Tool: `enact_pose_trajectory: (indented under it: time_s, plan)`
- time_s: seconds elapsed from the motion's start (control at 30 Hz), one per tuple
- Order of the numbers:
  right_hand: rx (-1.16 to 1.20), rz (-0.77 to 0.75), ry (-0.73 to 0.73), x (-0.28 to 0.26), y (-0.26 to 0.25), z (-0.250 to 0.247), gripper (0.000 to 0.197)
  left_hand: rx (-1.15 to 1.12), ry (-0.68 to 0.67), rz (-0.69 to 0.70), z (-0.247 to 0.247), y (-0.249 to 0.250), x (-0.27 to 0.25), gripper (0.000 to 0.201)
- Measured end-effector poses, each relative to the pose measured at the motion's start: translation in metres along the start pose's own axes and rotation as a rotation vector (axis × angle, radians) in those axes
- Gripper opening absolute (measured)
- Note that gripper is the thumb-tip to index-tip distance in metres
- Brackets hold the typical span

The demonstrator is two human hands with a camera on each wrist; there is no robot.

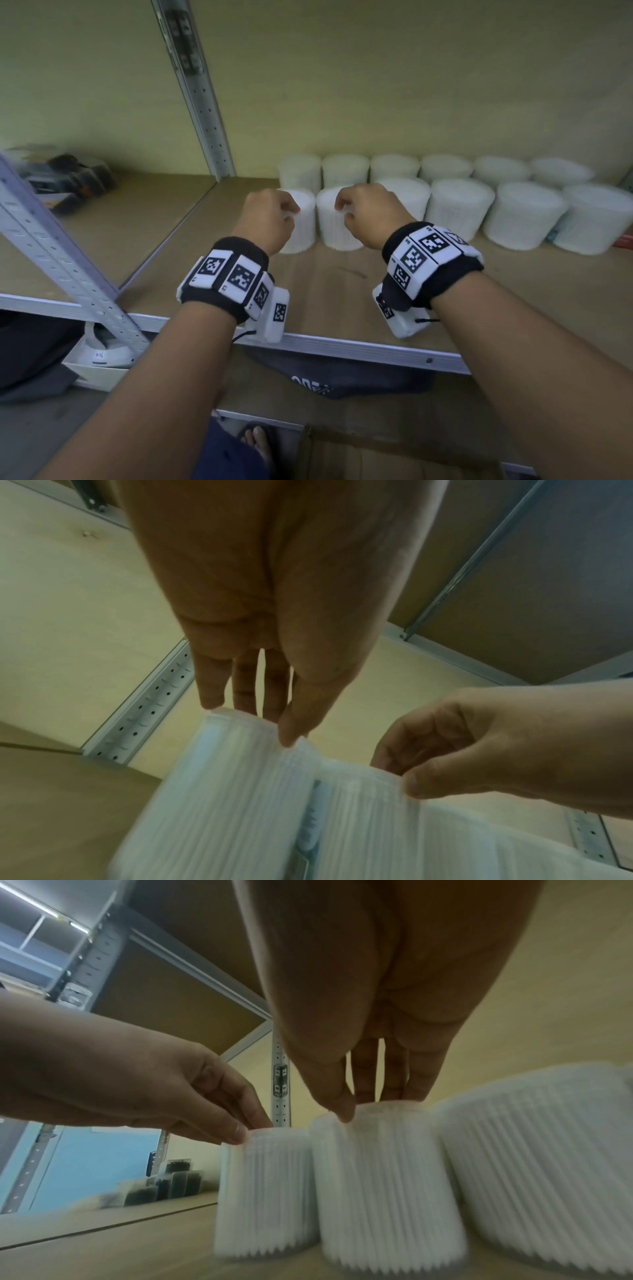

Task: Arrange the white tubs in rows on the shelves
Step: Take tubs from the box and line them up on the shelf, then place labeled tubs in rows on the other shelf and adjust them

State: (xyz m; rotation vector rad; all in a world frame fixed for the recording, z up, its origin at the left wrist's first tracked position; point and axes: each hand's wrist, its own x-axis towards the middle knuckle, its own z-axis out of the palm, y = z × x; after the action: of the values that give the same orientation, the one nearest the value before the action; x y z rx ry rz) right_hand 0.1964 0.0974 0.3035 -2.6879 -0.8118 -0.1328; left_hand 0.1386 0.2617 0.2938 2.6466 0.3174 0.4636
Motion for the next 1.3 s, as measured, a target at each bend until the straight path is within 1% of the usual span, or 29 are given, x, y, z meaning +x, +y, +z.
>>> enact_pose_trajectory:
  time_s: [0.17,0.33,0.53,0.63,0.7,0.8,0.9,1.0,1.07,1.17,1.3]
  plan:
    - [0.008,0.012,-0.014,0.024,0.004,0.006,0.038,0.001,-0.001,0.016,0.006,-0.009,0.026,0.027]
    - [0.008,0.002,0.003,0.034,0.007,0.009,0.038,-0.016,-0.007,0.025,0.01,-0.016,0.041,0.024]
    - [-0.005,-0.019,0.041,0.035,0.01,0.013,0.038,-0.021,-0.02,0.056,0.011,-0.019,0.048,0.024]
    - [0.01,-0.023,0.035,0.036,0.012,0.014,0.04,-0.004,-0.02,0.066,0.012,-0.019,0.047,0.025]
    - [0.037,-0.022,0.028,0.036,0.014,0.013,0.042,0.009,-0.041,0.064,0.011,-0.018,0.047,0.026]
    - [0.113,-0.017,-0.006,0.03,0.016,0.009,0.042,0.038,-0.109,0.039,0.005,-0.014,0.046,0.028]
    - [0.173,-0.03,-0.007,0.02,0.02,0.001,0.047,0.066,-0.17,0.037,-0.007,0.0,0.046,0.034]
    - [0.209,0.002,0.037,0.016,0.031,-0.015,0.046,0.066,-0.16,0.077,-0.017,0.02,0.047,0.038]
    - [0.179,0.024,0.072,0.012,0.041,-0.027,0.041,0.045,-0.154,0.116,-0.021,0.039,0.047,0.038]
    - [0.129,0.07,0.102,0.003,0.063,-0.048,0.038,-0.004,-0.177,0.17,-0.019,0.071,0.049,0.039]
    - [0.11,0.178,0.084,-0.013,0.104,-0.079,0.034,-0.055,-0.23,0.248,-0.003,0.12,0.05,0.04]
